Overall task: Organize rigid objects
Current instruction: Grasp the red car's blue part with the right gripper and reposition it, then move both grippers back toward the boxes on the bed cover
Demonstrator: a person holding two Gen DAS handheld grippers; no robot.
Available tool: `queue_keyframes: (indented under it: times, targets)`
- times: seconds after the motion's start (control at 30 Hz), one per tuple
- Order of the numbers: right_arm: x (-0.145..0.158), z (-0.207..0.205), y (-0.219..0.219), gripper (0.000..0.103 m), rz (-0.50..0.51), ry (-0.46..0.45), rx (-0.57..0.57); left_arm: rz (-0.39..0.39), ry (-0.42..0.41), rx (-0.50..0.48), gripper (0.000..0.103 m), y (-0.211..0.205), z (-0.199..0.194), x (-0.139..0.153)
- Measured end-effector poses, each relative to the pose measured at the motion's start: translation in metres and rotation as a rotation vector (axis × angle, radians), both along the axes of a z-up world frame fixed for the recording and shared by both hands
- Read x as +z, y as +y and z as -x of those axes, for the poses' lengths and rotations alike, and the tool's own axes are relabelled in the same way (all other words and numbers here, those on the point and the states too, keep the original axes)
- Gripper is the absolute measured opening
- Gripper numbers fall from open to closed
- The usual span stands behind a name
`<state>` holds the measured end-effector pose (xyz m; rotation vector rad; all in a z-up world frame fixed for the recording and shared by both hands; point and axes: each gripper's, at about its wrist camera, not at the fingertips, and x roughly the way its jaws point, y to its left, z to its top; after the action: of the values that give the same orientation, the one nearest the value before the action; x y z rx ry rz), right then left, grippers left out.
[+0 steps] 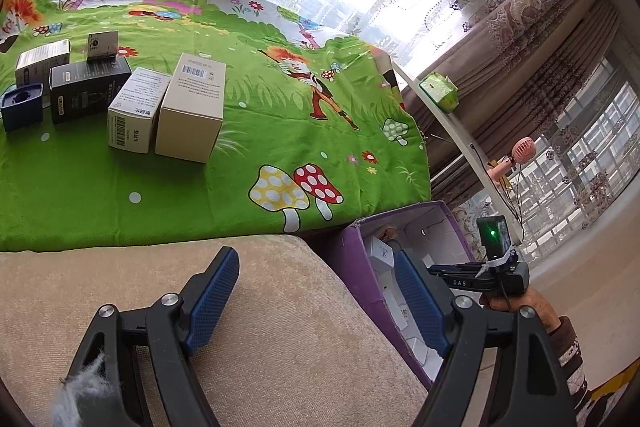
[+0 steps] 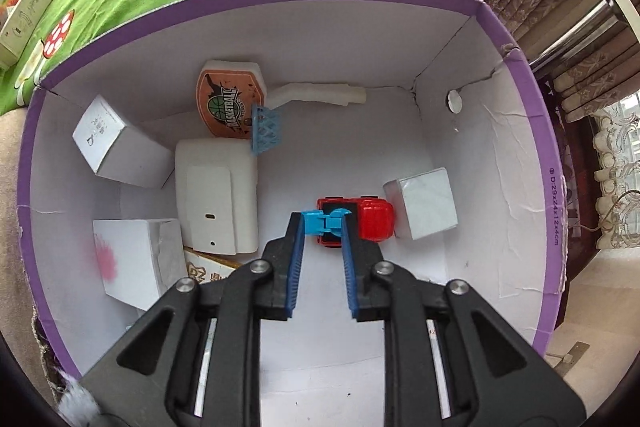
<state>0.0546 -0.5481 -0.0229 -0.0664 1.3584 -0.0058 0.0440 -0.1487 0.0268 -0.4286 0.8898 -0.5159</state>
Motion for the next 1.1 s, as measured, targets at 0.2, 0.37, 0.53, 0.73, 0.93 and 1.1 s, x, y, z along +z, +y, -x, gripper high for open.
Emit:
queue_keyframes:
  times: [0.2,0.37,0.53,0.73,0.93,1.1]
  targets:
    - [-0.003,0.006,-0.021,0.058,0.133,0.075,-0.008,0.000,-0.001,0.001,0.081,0.000,0.000,0.001]
    - [-0.019,0.002,-0.011,0.058,0.250,0.171,0.087,-0.002,0.000,0.003,0.081,0.000,0.000,0.001]
    - [-0.034,-0.010,-0.001,0.046,0.155,0.223,0.114,0.003,0.005,0.007,0.081,0.001,-0.001,0.000]
    - [-0.026,-0.013,0.004,0.048,0.143,0.199,0.089,0.011,0.004,0.025,0.081,0.007,-0.001,0.003]
    - [0.021,0.012,0.015,0.061,0.135,0.110,0.058,-0.013,-0.030,0.092,0.081,0.026,-0.001,0.012]
    - [0.062,0.017,0.044,0.072,0.105,-0.062,0.082,-0.052,-0.054,0.212,0.081,0.066,-0.004,0.018]
